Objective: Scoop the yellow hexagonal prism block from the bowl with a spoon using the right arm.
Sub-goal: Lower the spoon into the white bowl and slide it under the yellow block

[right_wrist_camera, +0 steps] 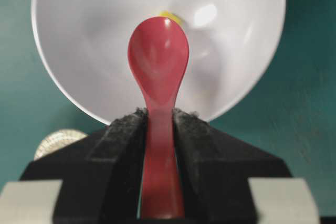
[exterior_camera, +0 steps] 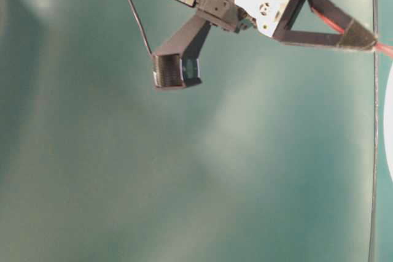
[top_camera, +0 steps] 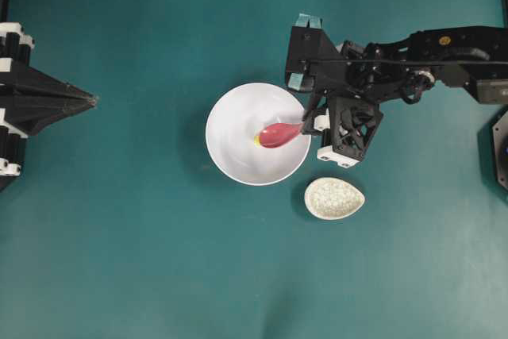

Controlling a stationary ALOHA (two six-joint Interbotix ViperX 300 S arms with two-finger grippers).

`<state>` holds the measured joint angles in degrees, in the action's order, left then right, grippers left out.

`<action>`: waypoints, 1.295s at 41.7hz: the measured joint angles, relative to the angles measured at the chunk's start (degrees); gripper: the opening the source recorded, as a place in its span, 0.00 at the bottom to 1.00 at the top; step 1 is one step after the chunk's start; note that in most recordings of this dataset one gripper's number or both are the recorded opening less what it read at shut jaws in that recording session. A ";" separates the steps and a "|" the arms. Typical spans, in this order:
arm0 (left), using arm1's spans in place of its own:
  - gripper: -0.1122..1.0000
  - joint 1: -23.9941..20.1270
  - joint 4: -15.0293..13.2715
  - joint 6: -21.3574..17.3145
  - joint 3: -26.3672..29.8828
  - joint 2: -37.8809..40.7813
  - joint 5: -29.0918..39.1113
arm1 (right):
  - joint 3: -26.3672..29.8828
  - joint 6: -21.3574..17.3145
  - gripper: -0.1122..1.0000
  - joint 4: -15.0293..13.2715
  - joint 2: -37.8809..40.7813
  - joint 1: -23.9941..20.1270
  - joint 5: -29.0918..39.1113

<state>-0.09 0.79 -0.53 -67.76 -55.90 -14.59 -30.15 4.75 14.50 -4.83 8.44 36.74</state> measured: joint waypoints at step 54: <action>0.10 -0.09 0.00 -0.18 0.00 0.00 0.00 | 5.36 -3.69 0.32 -2.90 8.00 -1.49 2.11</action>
<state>-0.18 0.79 -0.70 -67.76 -55.90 -14.59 -24.79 1.05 11.60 3.16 6.94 38.85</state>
